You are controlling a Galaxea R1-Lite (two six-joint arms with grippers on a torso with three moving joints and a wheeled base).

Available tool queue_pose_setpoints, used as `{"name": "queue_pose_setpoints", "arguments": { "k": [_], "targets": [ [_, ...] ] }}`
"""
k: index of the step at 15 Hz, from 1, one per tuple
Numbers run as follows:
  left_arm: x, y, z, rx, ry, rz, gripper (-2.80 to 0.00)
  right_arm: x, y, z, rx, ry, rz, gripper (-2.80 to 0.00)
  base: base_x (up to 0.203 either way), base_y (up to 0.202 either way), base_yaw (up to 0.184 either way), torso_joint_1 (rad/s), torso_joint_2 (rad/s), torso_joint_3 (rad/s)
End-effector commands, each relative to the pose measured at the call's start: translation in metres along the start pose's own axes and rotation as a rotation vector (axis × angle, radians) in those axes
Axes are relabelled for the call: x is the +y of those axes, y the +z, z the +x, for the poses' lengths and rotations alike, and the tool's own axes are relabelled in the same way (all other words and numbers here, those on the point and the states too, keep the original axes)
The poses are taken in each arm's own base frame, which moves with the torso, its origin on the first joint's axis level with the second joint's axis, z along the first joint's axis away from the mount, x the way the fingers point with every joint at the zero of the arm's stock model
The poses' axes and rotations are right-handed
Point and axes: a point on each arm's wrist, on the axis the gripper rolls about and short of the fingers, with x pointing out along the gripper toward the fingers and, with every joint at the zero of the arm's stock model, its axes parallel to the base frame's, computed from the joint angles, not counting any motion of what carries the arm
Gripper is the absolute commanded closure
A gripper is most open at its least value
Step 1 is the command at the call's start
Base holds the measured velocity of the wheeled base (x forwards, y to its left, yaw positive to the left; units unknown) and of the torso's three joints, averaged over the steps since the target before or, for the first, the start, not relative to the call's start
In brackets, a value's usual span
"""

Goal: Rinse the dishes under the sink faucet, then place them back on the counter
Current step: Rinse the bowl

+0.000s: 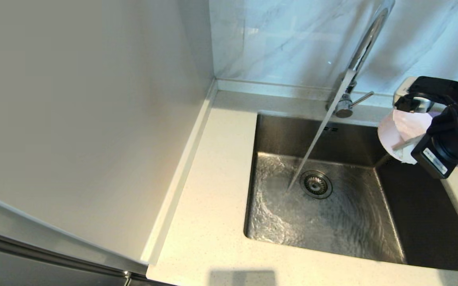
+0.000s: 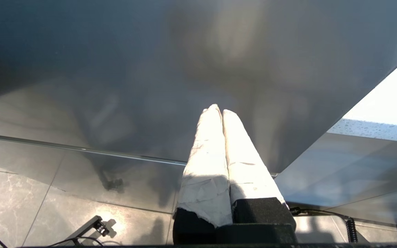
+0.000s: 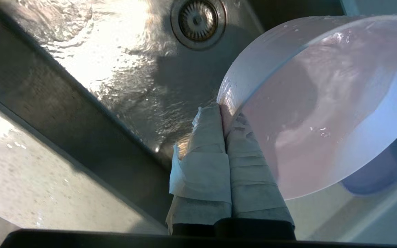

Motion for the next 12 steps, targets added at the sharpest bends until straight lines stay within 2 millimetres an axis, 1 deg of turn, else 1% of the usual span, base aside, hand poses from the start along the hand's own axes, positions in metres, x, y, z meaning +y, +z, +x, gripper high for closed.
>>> {"name": "queue_pose_setpoints", "arguments": {
  "k": [1,2,5,10,12],
  "targets": [
    [0.0,0.0,0.0,0.0,0.0,0.0,0.0,0.0088,-0.0046,0.0005,0.018,0.024,-0.084,0.0,0.0,0.0,0.0,0.0,0.0,0.0],
    [0.0,0.0,0.0,0.0,0.0,0.0,0.0,0.0148,-0.0043,-0.0001,0.014,0.042,-0.107,0.0,0.0,0.0,0.0,0.0,0.0,0.0],
    [0.0,0.0,0.0,0.0,0.0,0.0,0.0,0.0147,-0.0035,-0.0004,0.011,0.04,-0.064,0.0,0.0,0.0,0.0,0.0,0.0,0.0],
    [0.0,0.0,0.0,0.0,0.0,0.0,0.0,0.0153,-0.0033,0.0016,0.013,0.048,-0.054,0.0,0.0,0.0,0.0,0.0,0.0,0.0],
    [0.0,0.0,0.0,0.0,0.0,0.0,0.0,0.0157,-0.0003,0.0053,0.006,0.071,0.016,0.0,0.0,0.0,0.0,0.0,0.0,0.0]
  ]
}}
